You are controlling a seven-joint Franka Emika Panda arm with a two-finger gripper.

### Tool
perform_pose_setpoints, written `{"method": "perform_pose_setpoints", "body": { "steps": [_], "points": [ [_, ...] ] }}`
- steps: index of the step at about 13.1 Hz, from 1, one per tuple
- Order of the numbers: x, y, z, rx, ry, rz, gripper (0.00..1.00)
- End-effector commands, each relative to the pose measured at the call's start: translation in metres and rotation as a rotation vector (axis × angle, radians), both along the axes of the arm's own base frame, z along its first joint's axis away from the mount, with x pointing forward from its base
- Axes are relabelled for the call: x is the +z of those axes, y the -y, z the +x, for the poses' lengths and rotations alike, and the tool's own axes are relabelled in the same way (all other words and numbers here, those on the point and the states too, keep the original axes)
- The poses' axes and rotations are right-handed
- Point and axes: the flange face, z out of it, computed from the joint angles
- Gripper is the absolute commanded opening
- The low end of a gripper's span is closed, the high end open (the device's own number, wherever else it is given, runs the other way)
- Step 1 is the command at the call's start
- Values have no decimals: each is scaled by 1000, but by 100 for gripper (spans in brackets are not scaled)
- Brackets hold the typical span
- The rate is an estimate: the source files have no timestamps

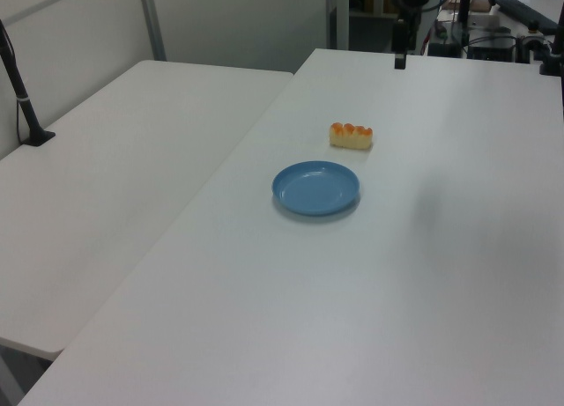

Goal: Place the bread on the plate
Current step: 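Move the gripper down over the orange bread roll and close on it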

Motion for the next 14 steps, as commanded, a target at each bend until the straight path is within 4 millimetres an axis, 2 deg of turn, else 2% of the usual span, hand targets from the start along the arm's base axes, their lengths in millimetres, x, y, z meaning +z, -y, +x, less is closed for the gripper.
{"method": "perform_pose_setpoints", "body": {
  "steps": [1,6,8,10,12,14],
  "points": [
    [-28,25,26,-5,42,-8,100],
    [-130,63,73,-43,65,-37,100],
    [-158,66,87,-46,102,-42,100],
    [-185,81,93,-62,112,-49,100],
    [-208,83,100,-60,127,-53,100],
    [-239,98,107,-71,170,-61,100]
  ]
}}
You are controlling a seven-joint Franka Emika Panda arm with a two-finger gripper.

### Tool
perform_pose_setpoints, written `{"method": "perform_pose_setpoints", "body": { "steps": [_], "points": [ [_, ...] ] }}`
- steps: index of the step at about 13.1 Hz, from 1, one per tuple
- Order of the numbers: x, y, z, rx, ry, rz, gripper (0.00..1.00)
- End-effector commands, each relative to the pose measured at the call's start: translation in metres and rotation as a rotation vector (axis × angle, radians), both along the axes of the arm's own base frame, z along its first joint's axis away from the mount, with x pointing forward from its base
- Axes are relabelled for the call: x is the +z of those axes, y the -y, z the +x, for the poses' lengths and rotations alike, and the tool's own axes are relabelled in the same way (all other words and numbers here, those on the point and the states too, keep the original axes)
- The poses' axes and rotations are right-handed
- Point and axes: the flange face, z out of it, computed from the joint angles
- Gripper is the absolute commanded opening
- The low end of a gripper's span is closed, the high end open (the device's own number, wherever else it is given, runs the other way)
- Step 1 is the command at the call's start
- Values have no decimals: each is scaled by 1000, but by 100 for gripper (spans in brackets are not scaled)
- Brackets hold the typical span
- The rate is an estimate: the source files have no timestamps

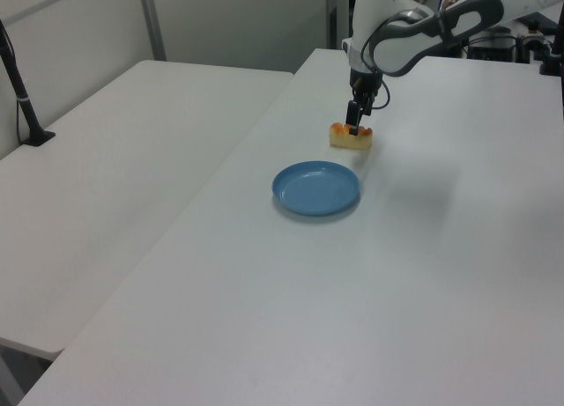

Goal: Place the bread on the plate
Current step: 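Lift the held bread roll and carry it over the blue plate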

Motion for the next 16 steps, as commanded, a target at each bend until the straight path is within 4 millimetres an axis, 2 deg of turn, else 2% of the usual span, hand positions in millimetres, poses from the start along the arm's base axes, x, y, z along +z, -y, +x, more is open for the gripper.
{"method": "perform_pose_setpoints", "body": {
  "steps": [1,2,3,4,6,7,8,10,12,13,15,16],
  "points": [
    [-34,14,12,7,52,-17,100],
    [-43,12,17,2,83,-15,100],
    [-42,8,20,-11,102,-10,99],
    [-43,7,20,-37,106,-7,89],
    [-44,11,20,-39,105,-8,57],
    [-43,12,20,-40,107,-6,45],
    [-37,12,20,-44,114,-2,39],
    [-14,3,19,-38,136,0,39],
    [21,-36,18,-12,143,30,40],
    [28,-48,16,-9,121,42,40],
    [34,-96,16,16,113,69,41],
    [33,-113,16,5,114,74,41]
  ]
}}
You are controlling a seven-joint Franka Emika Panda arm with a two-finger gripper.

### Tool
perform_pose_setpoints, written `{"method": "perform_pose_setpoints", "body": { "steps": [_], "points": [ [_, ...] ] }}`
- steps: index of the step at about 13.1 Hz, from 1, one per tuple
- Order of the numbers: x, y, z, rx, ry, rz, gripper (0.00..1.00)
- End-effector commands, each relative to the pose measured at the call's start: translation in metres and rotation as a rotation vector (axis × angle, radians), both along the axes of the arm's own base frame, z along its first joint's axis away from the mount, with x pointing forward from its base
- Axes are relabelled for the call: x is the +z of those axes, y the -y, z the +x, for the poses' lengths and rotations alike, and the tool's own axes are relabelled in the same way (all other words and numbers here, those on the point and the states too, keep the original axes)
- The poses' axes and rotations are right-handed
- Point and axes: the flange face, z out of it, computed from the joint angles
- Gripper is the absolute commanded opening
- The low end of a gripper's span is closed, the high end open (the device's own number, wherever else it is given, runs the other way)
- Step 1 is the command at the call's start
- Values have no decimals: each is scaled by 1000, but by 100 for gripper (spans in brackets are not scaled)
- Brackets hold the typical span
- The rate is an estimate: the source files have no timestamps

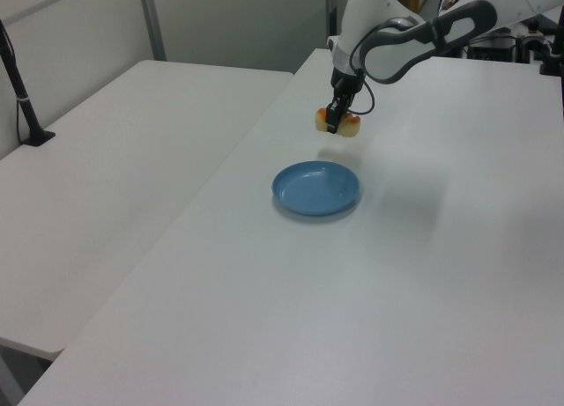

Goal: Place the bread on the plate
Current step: 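Lift the held bread roll and carry it over the blue plate, then lower the bread roll onto the plate and open the gripper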

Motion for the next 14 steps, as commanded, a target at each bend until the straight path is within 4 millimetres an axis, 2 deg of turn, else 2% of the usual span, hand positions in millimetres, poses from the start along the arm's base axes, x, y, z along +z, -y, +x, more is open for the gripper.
{"method": "perform_pose_setpoints", "body": {
  "steps": [1,3,5,6,8,9,11,12,14],
  "points": [
    [5,-74,-8,-15,-18,37,41],
    [-3,-112,-10,1,-22,40,41],
    [-26,-141,-12,5,-49,41,41],
    [-37,-147,-12,3,-61,39,41],
    [-44,-148,-11,14,-57,21,48],
    [-53,-147,-11,16,-64,18,62],
    [-56,-146,-9,21,-54,11,82],
    [-54,-145,-9,25,-50,5,100],
    [-34,-144,-9,29,-27,8,100]
  ]
}}
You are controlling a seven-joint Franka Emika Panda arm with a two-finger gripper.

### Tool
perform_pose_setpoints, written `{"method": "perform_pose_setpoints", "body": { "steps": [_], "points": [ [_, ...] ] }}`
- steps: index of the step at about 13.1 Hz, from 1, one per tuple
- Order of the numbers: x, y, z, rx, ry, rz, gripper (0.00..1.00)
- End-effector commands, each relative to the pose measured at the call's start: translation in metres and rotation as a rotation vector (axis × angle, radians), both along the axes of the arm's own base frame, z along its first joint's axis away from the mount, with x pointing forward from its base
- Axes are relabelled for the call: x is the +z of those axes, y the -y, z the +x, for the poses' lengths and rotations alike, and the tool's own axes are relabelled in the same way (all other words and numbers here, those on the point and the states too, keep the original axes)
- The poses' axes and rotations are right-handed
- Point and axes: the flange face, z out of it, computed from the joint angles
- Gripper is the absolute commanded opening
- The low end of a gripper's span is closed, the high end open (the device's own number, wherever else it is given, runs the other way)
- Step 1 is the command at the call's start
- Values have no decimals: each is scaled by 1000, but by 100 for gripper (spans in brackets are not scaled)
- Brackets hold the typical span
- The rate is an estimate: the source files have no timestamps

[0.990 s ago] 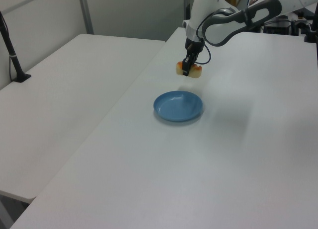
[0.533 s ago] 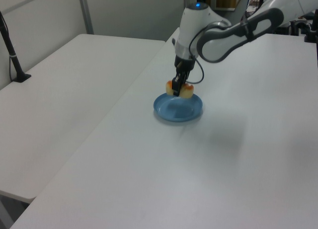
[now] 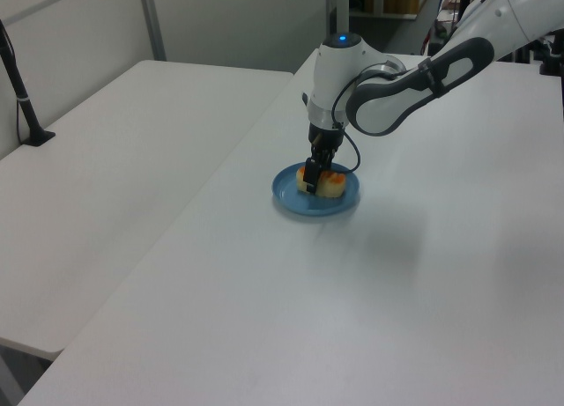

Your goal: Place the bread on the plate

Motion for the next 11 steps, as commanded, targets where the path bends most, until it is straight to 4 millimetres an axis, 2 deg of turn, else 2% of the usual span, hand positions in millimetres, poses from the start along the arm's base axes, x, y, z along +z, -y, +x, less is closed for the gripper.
{"method": "perform_pose_setpoints", "body": {
  "steps": [1,3,5,7,8,9,11],
  "points": [
    [40,1,-2,-1,58,-2,100],
    [77,5,-8,-13,67,2,100],
    [127,14,-26,-32,31,-6,100],
    [165,19,-46,-44,-18,-19,100],
    [186,24,-58,-51,-32,-25,100],
    [217,35,-77,-66,-54,-29,100],
    [255,52,-111,-92,-110,-36,100]
  ]
}}
